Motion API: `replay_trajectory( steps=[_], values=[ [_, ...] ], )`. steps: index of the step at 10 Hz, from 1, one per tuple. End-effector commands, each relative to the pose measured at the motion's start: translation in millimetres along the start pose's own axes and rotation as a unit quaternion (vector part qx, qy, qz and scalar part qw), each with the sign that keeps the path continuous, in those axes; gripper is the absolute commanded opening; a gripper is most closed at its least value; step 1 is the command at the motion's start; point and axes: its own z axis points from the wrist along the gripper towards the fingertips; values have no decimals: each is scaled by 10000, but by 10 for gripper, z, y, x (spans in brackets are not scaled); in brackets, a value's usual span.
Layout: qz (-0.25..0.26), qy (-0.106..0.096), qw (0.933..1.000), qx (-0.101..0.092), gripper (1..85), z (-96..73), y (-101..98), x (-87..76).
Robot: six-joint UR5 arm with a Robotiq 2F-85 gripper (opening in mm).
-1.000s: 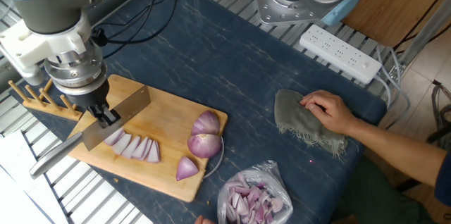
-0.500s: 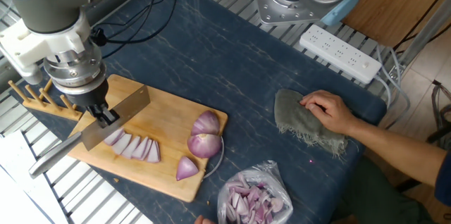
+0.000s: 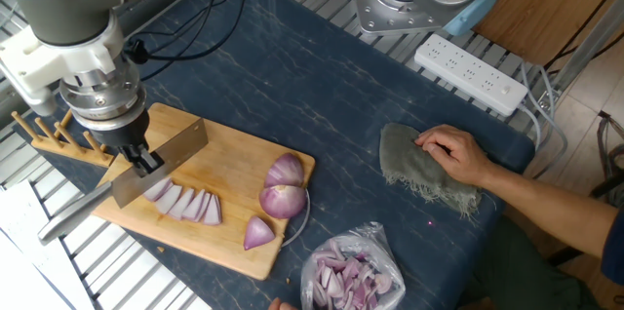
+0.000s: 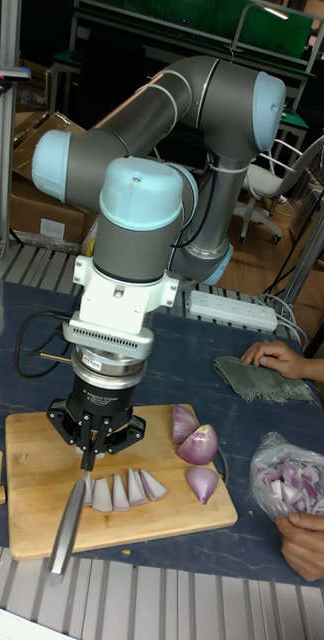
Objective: Chop the onions
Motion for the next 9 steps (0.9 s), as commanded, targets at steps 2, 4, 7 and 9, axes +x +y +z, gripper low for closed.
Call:
replay_trajectory(
  steps=[2,4,7,9],
  values=[
    [145,-5,9999,-53,10,-14,12,-3],
    [176,11,9998,-58,10,-25,18,13],
    [216,13,9997,-74,10,-26,52,14],
    [187,38,9998,-85,10,-26,58,27]
  ],
)
